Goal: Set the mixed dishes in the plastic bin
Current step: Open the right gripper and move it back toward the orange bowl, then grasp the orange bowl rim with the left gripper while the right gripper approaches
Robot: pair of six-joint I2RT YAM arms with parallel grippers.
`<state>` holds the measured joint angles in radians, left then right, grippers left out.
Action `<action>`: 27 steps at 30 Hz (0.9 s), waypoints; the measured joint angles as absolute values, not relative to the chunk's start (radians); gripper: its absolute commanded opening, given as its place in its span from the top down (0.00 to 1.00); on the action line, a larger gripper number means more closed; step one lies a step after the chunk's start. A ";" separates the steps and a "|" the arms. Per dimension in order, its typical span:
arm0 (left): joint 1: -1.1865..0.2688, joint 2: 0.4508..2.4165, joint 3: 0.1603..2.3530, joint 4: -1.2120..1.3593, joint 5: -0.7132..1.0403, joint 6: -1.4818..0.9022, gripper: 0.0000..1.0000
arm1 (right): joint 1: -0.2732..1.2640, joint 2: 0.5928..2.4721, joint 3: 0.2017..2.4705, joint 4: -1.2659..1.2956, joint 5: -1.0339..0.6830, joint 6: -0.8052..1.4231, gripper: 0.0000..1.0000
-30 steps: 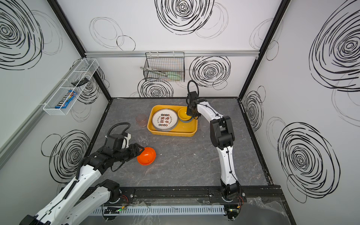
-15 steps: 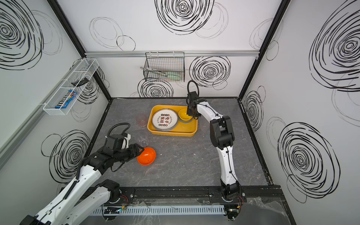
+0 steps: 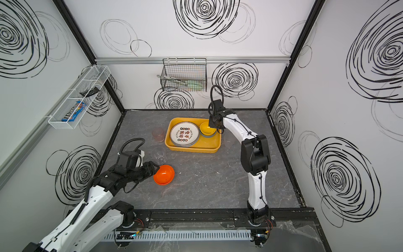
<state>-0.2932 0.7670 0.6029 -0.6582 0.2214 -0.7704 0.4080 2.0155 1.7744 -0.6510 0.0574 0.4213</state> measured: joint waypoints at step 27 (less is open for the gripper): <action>-0.291 0.727 0.495 -0.680 0.107 -0.892 0.40 | 0.540 1.552 1.148 -0.326 -0.631 0.390 0.55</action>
<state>-0.2913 0.7273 0.4950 -0.6800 0.1070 -0.8925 0.5396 1.5520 1.1477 -0.3260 -0.6312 0.3901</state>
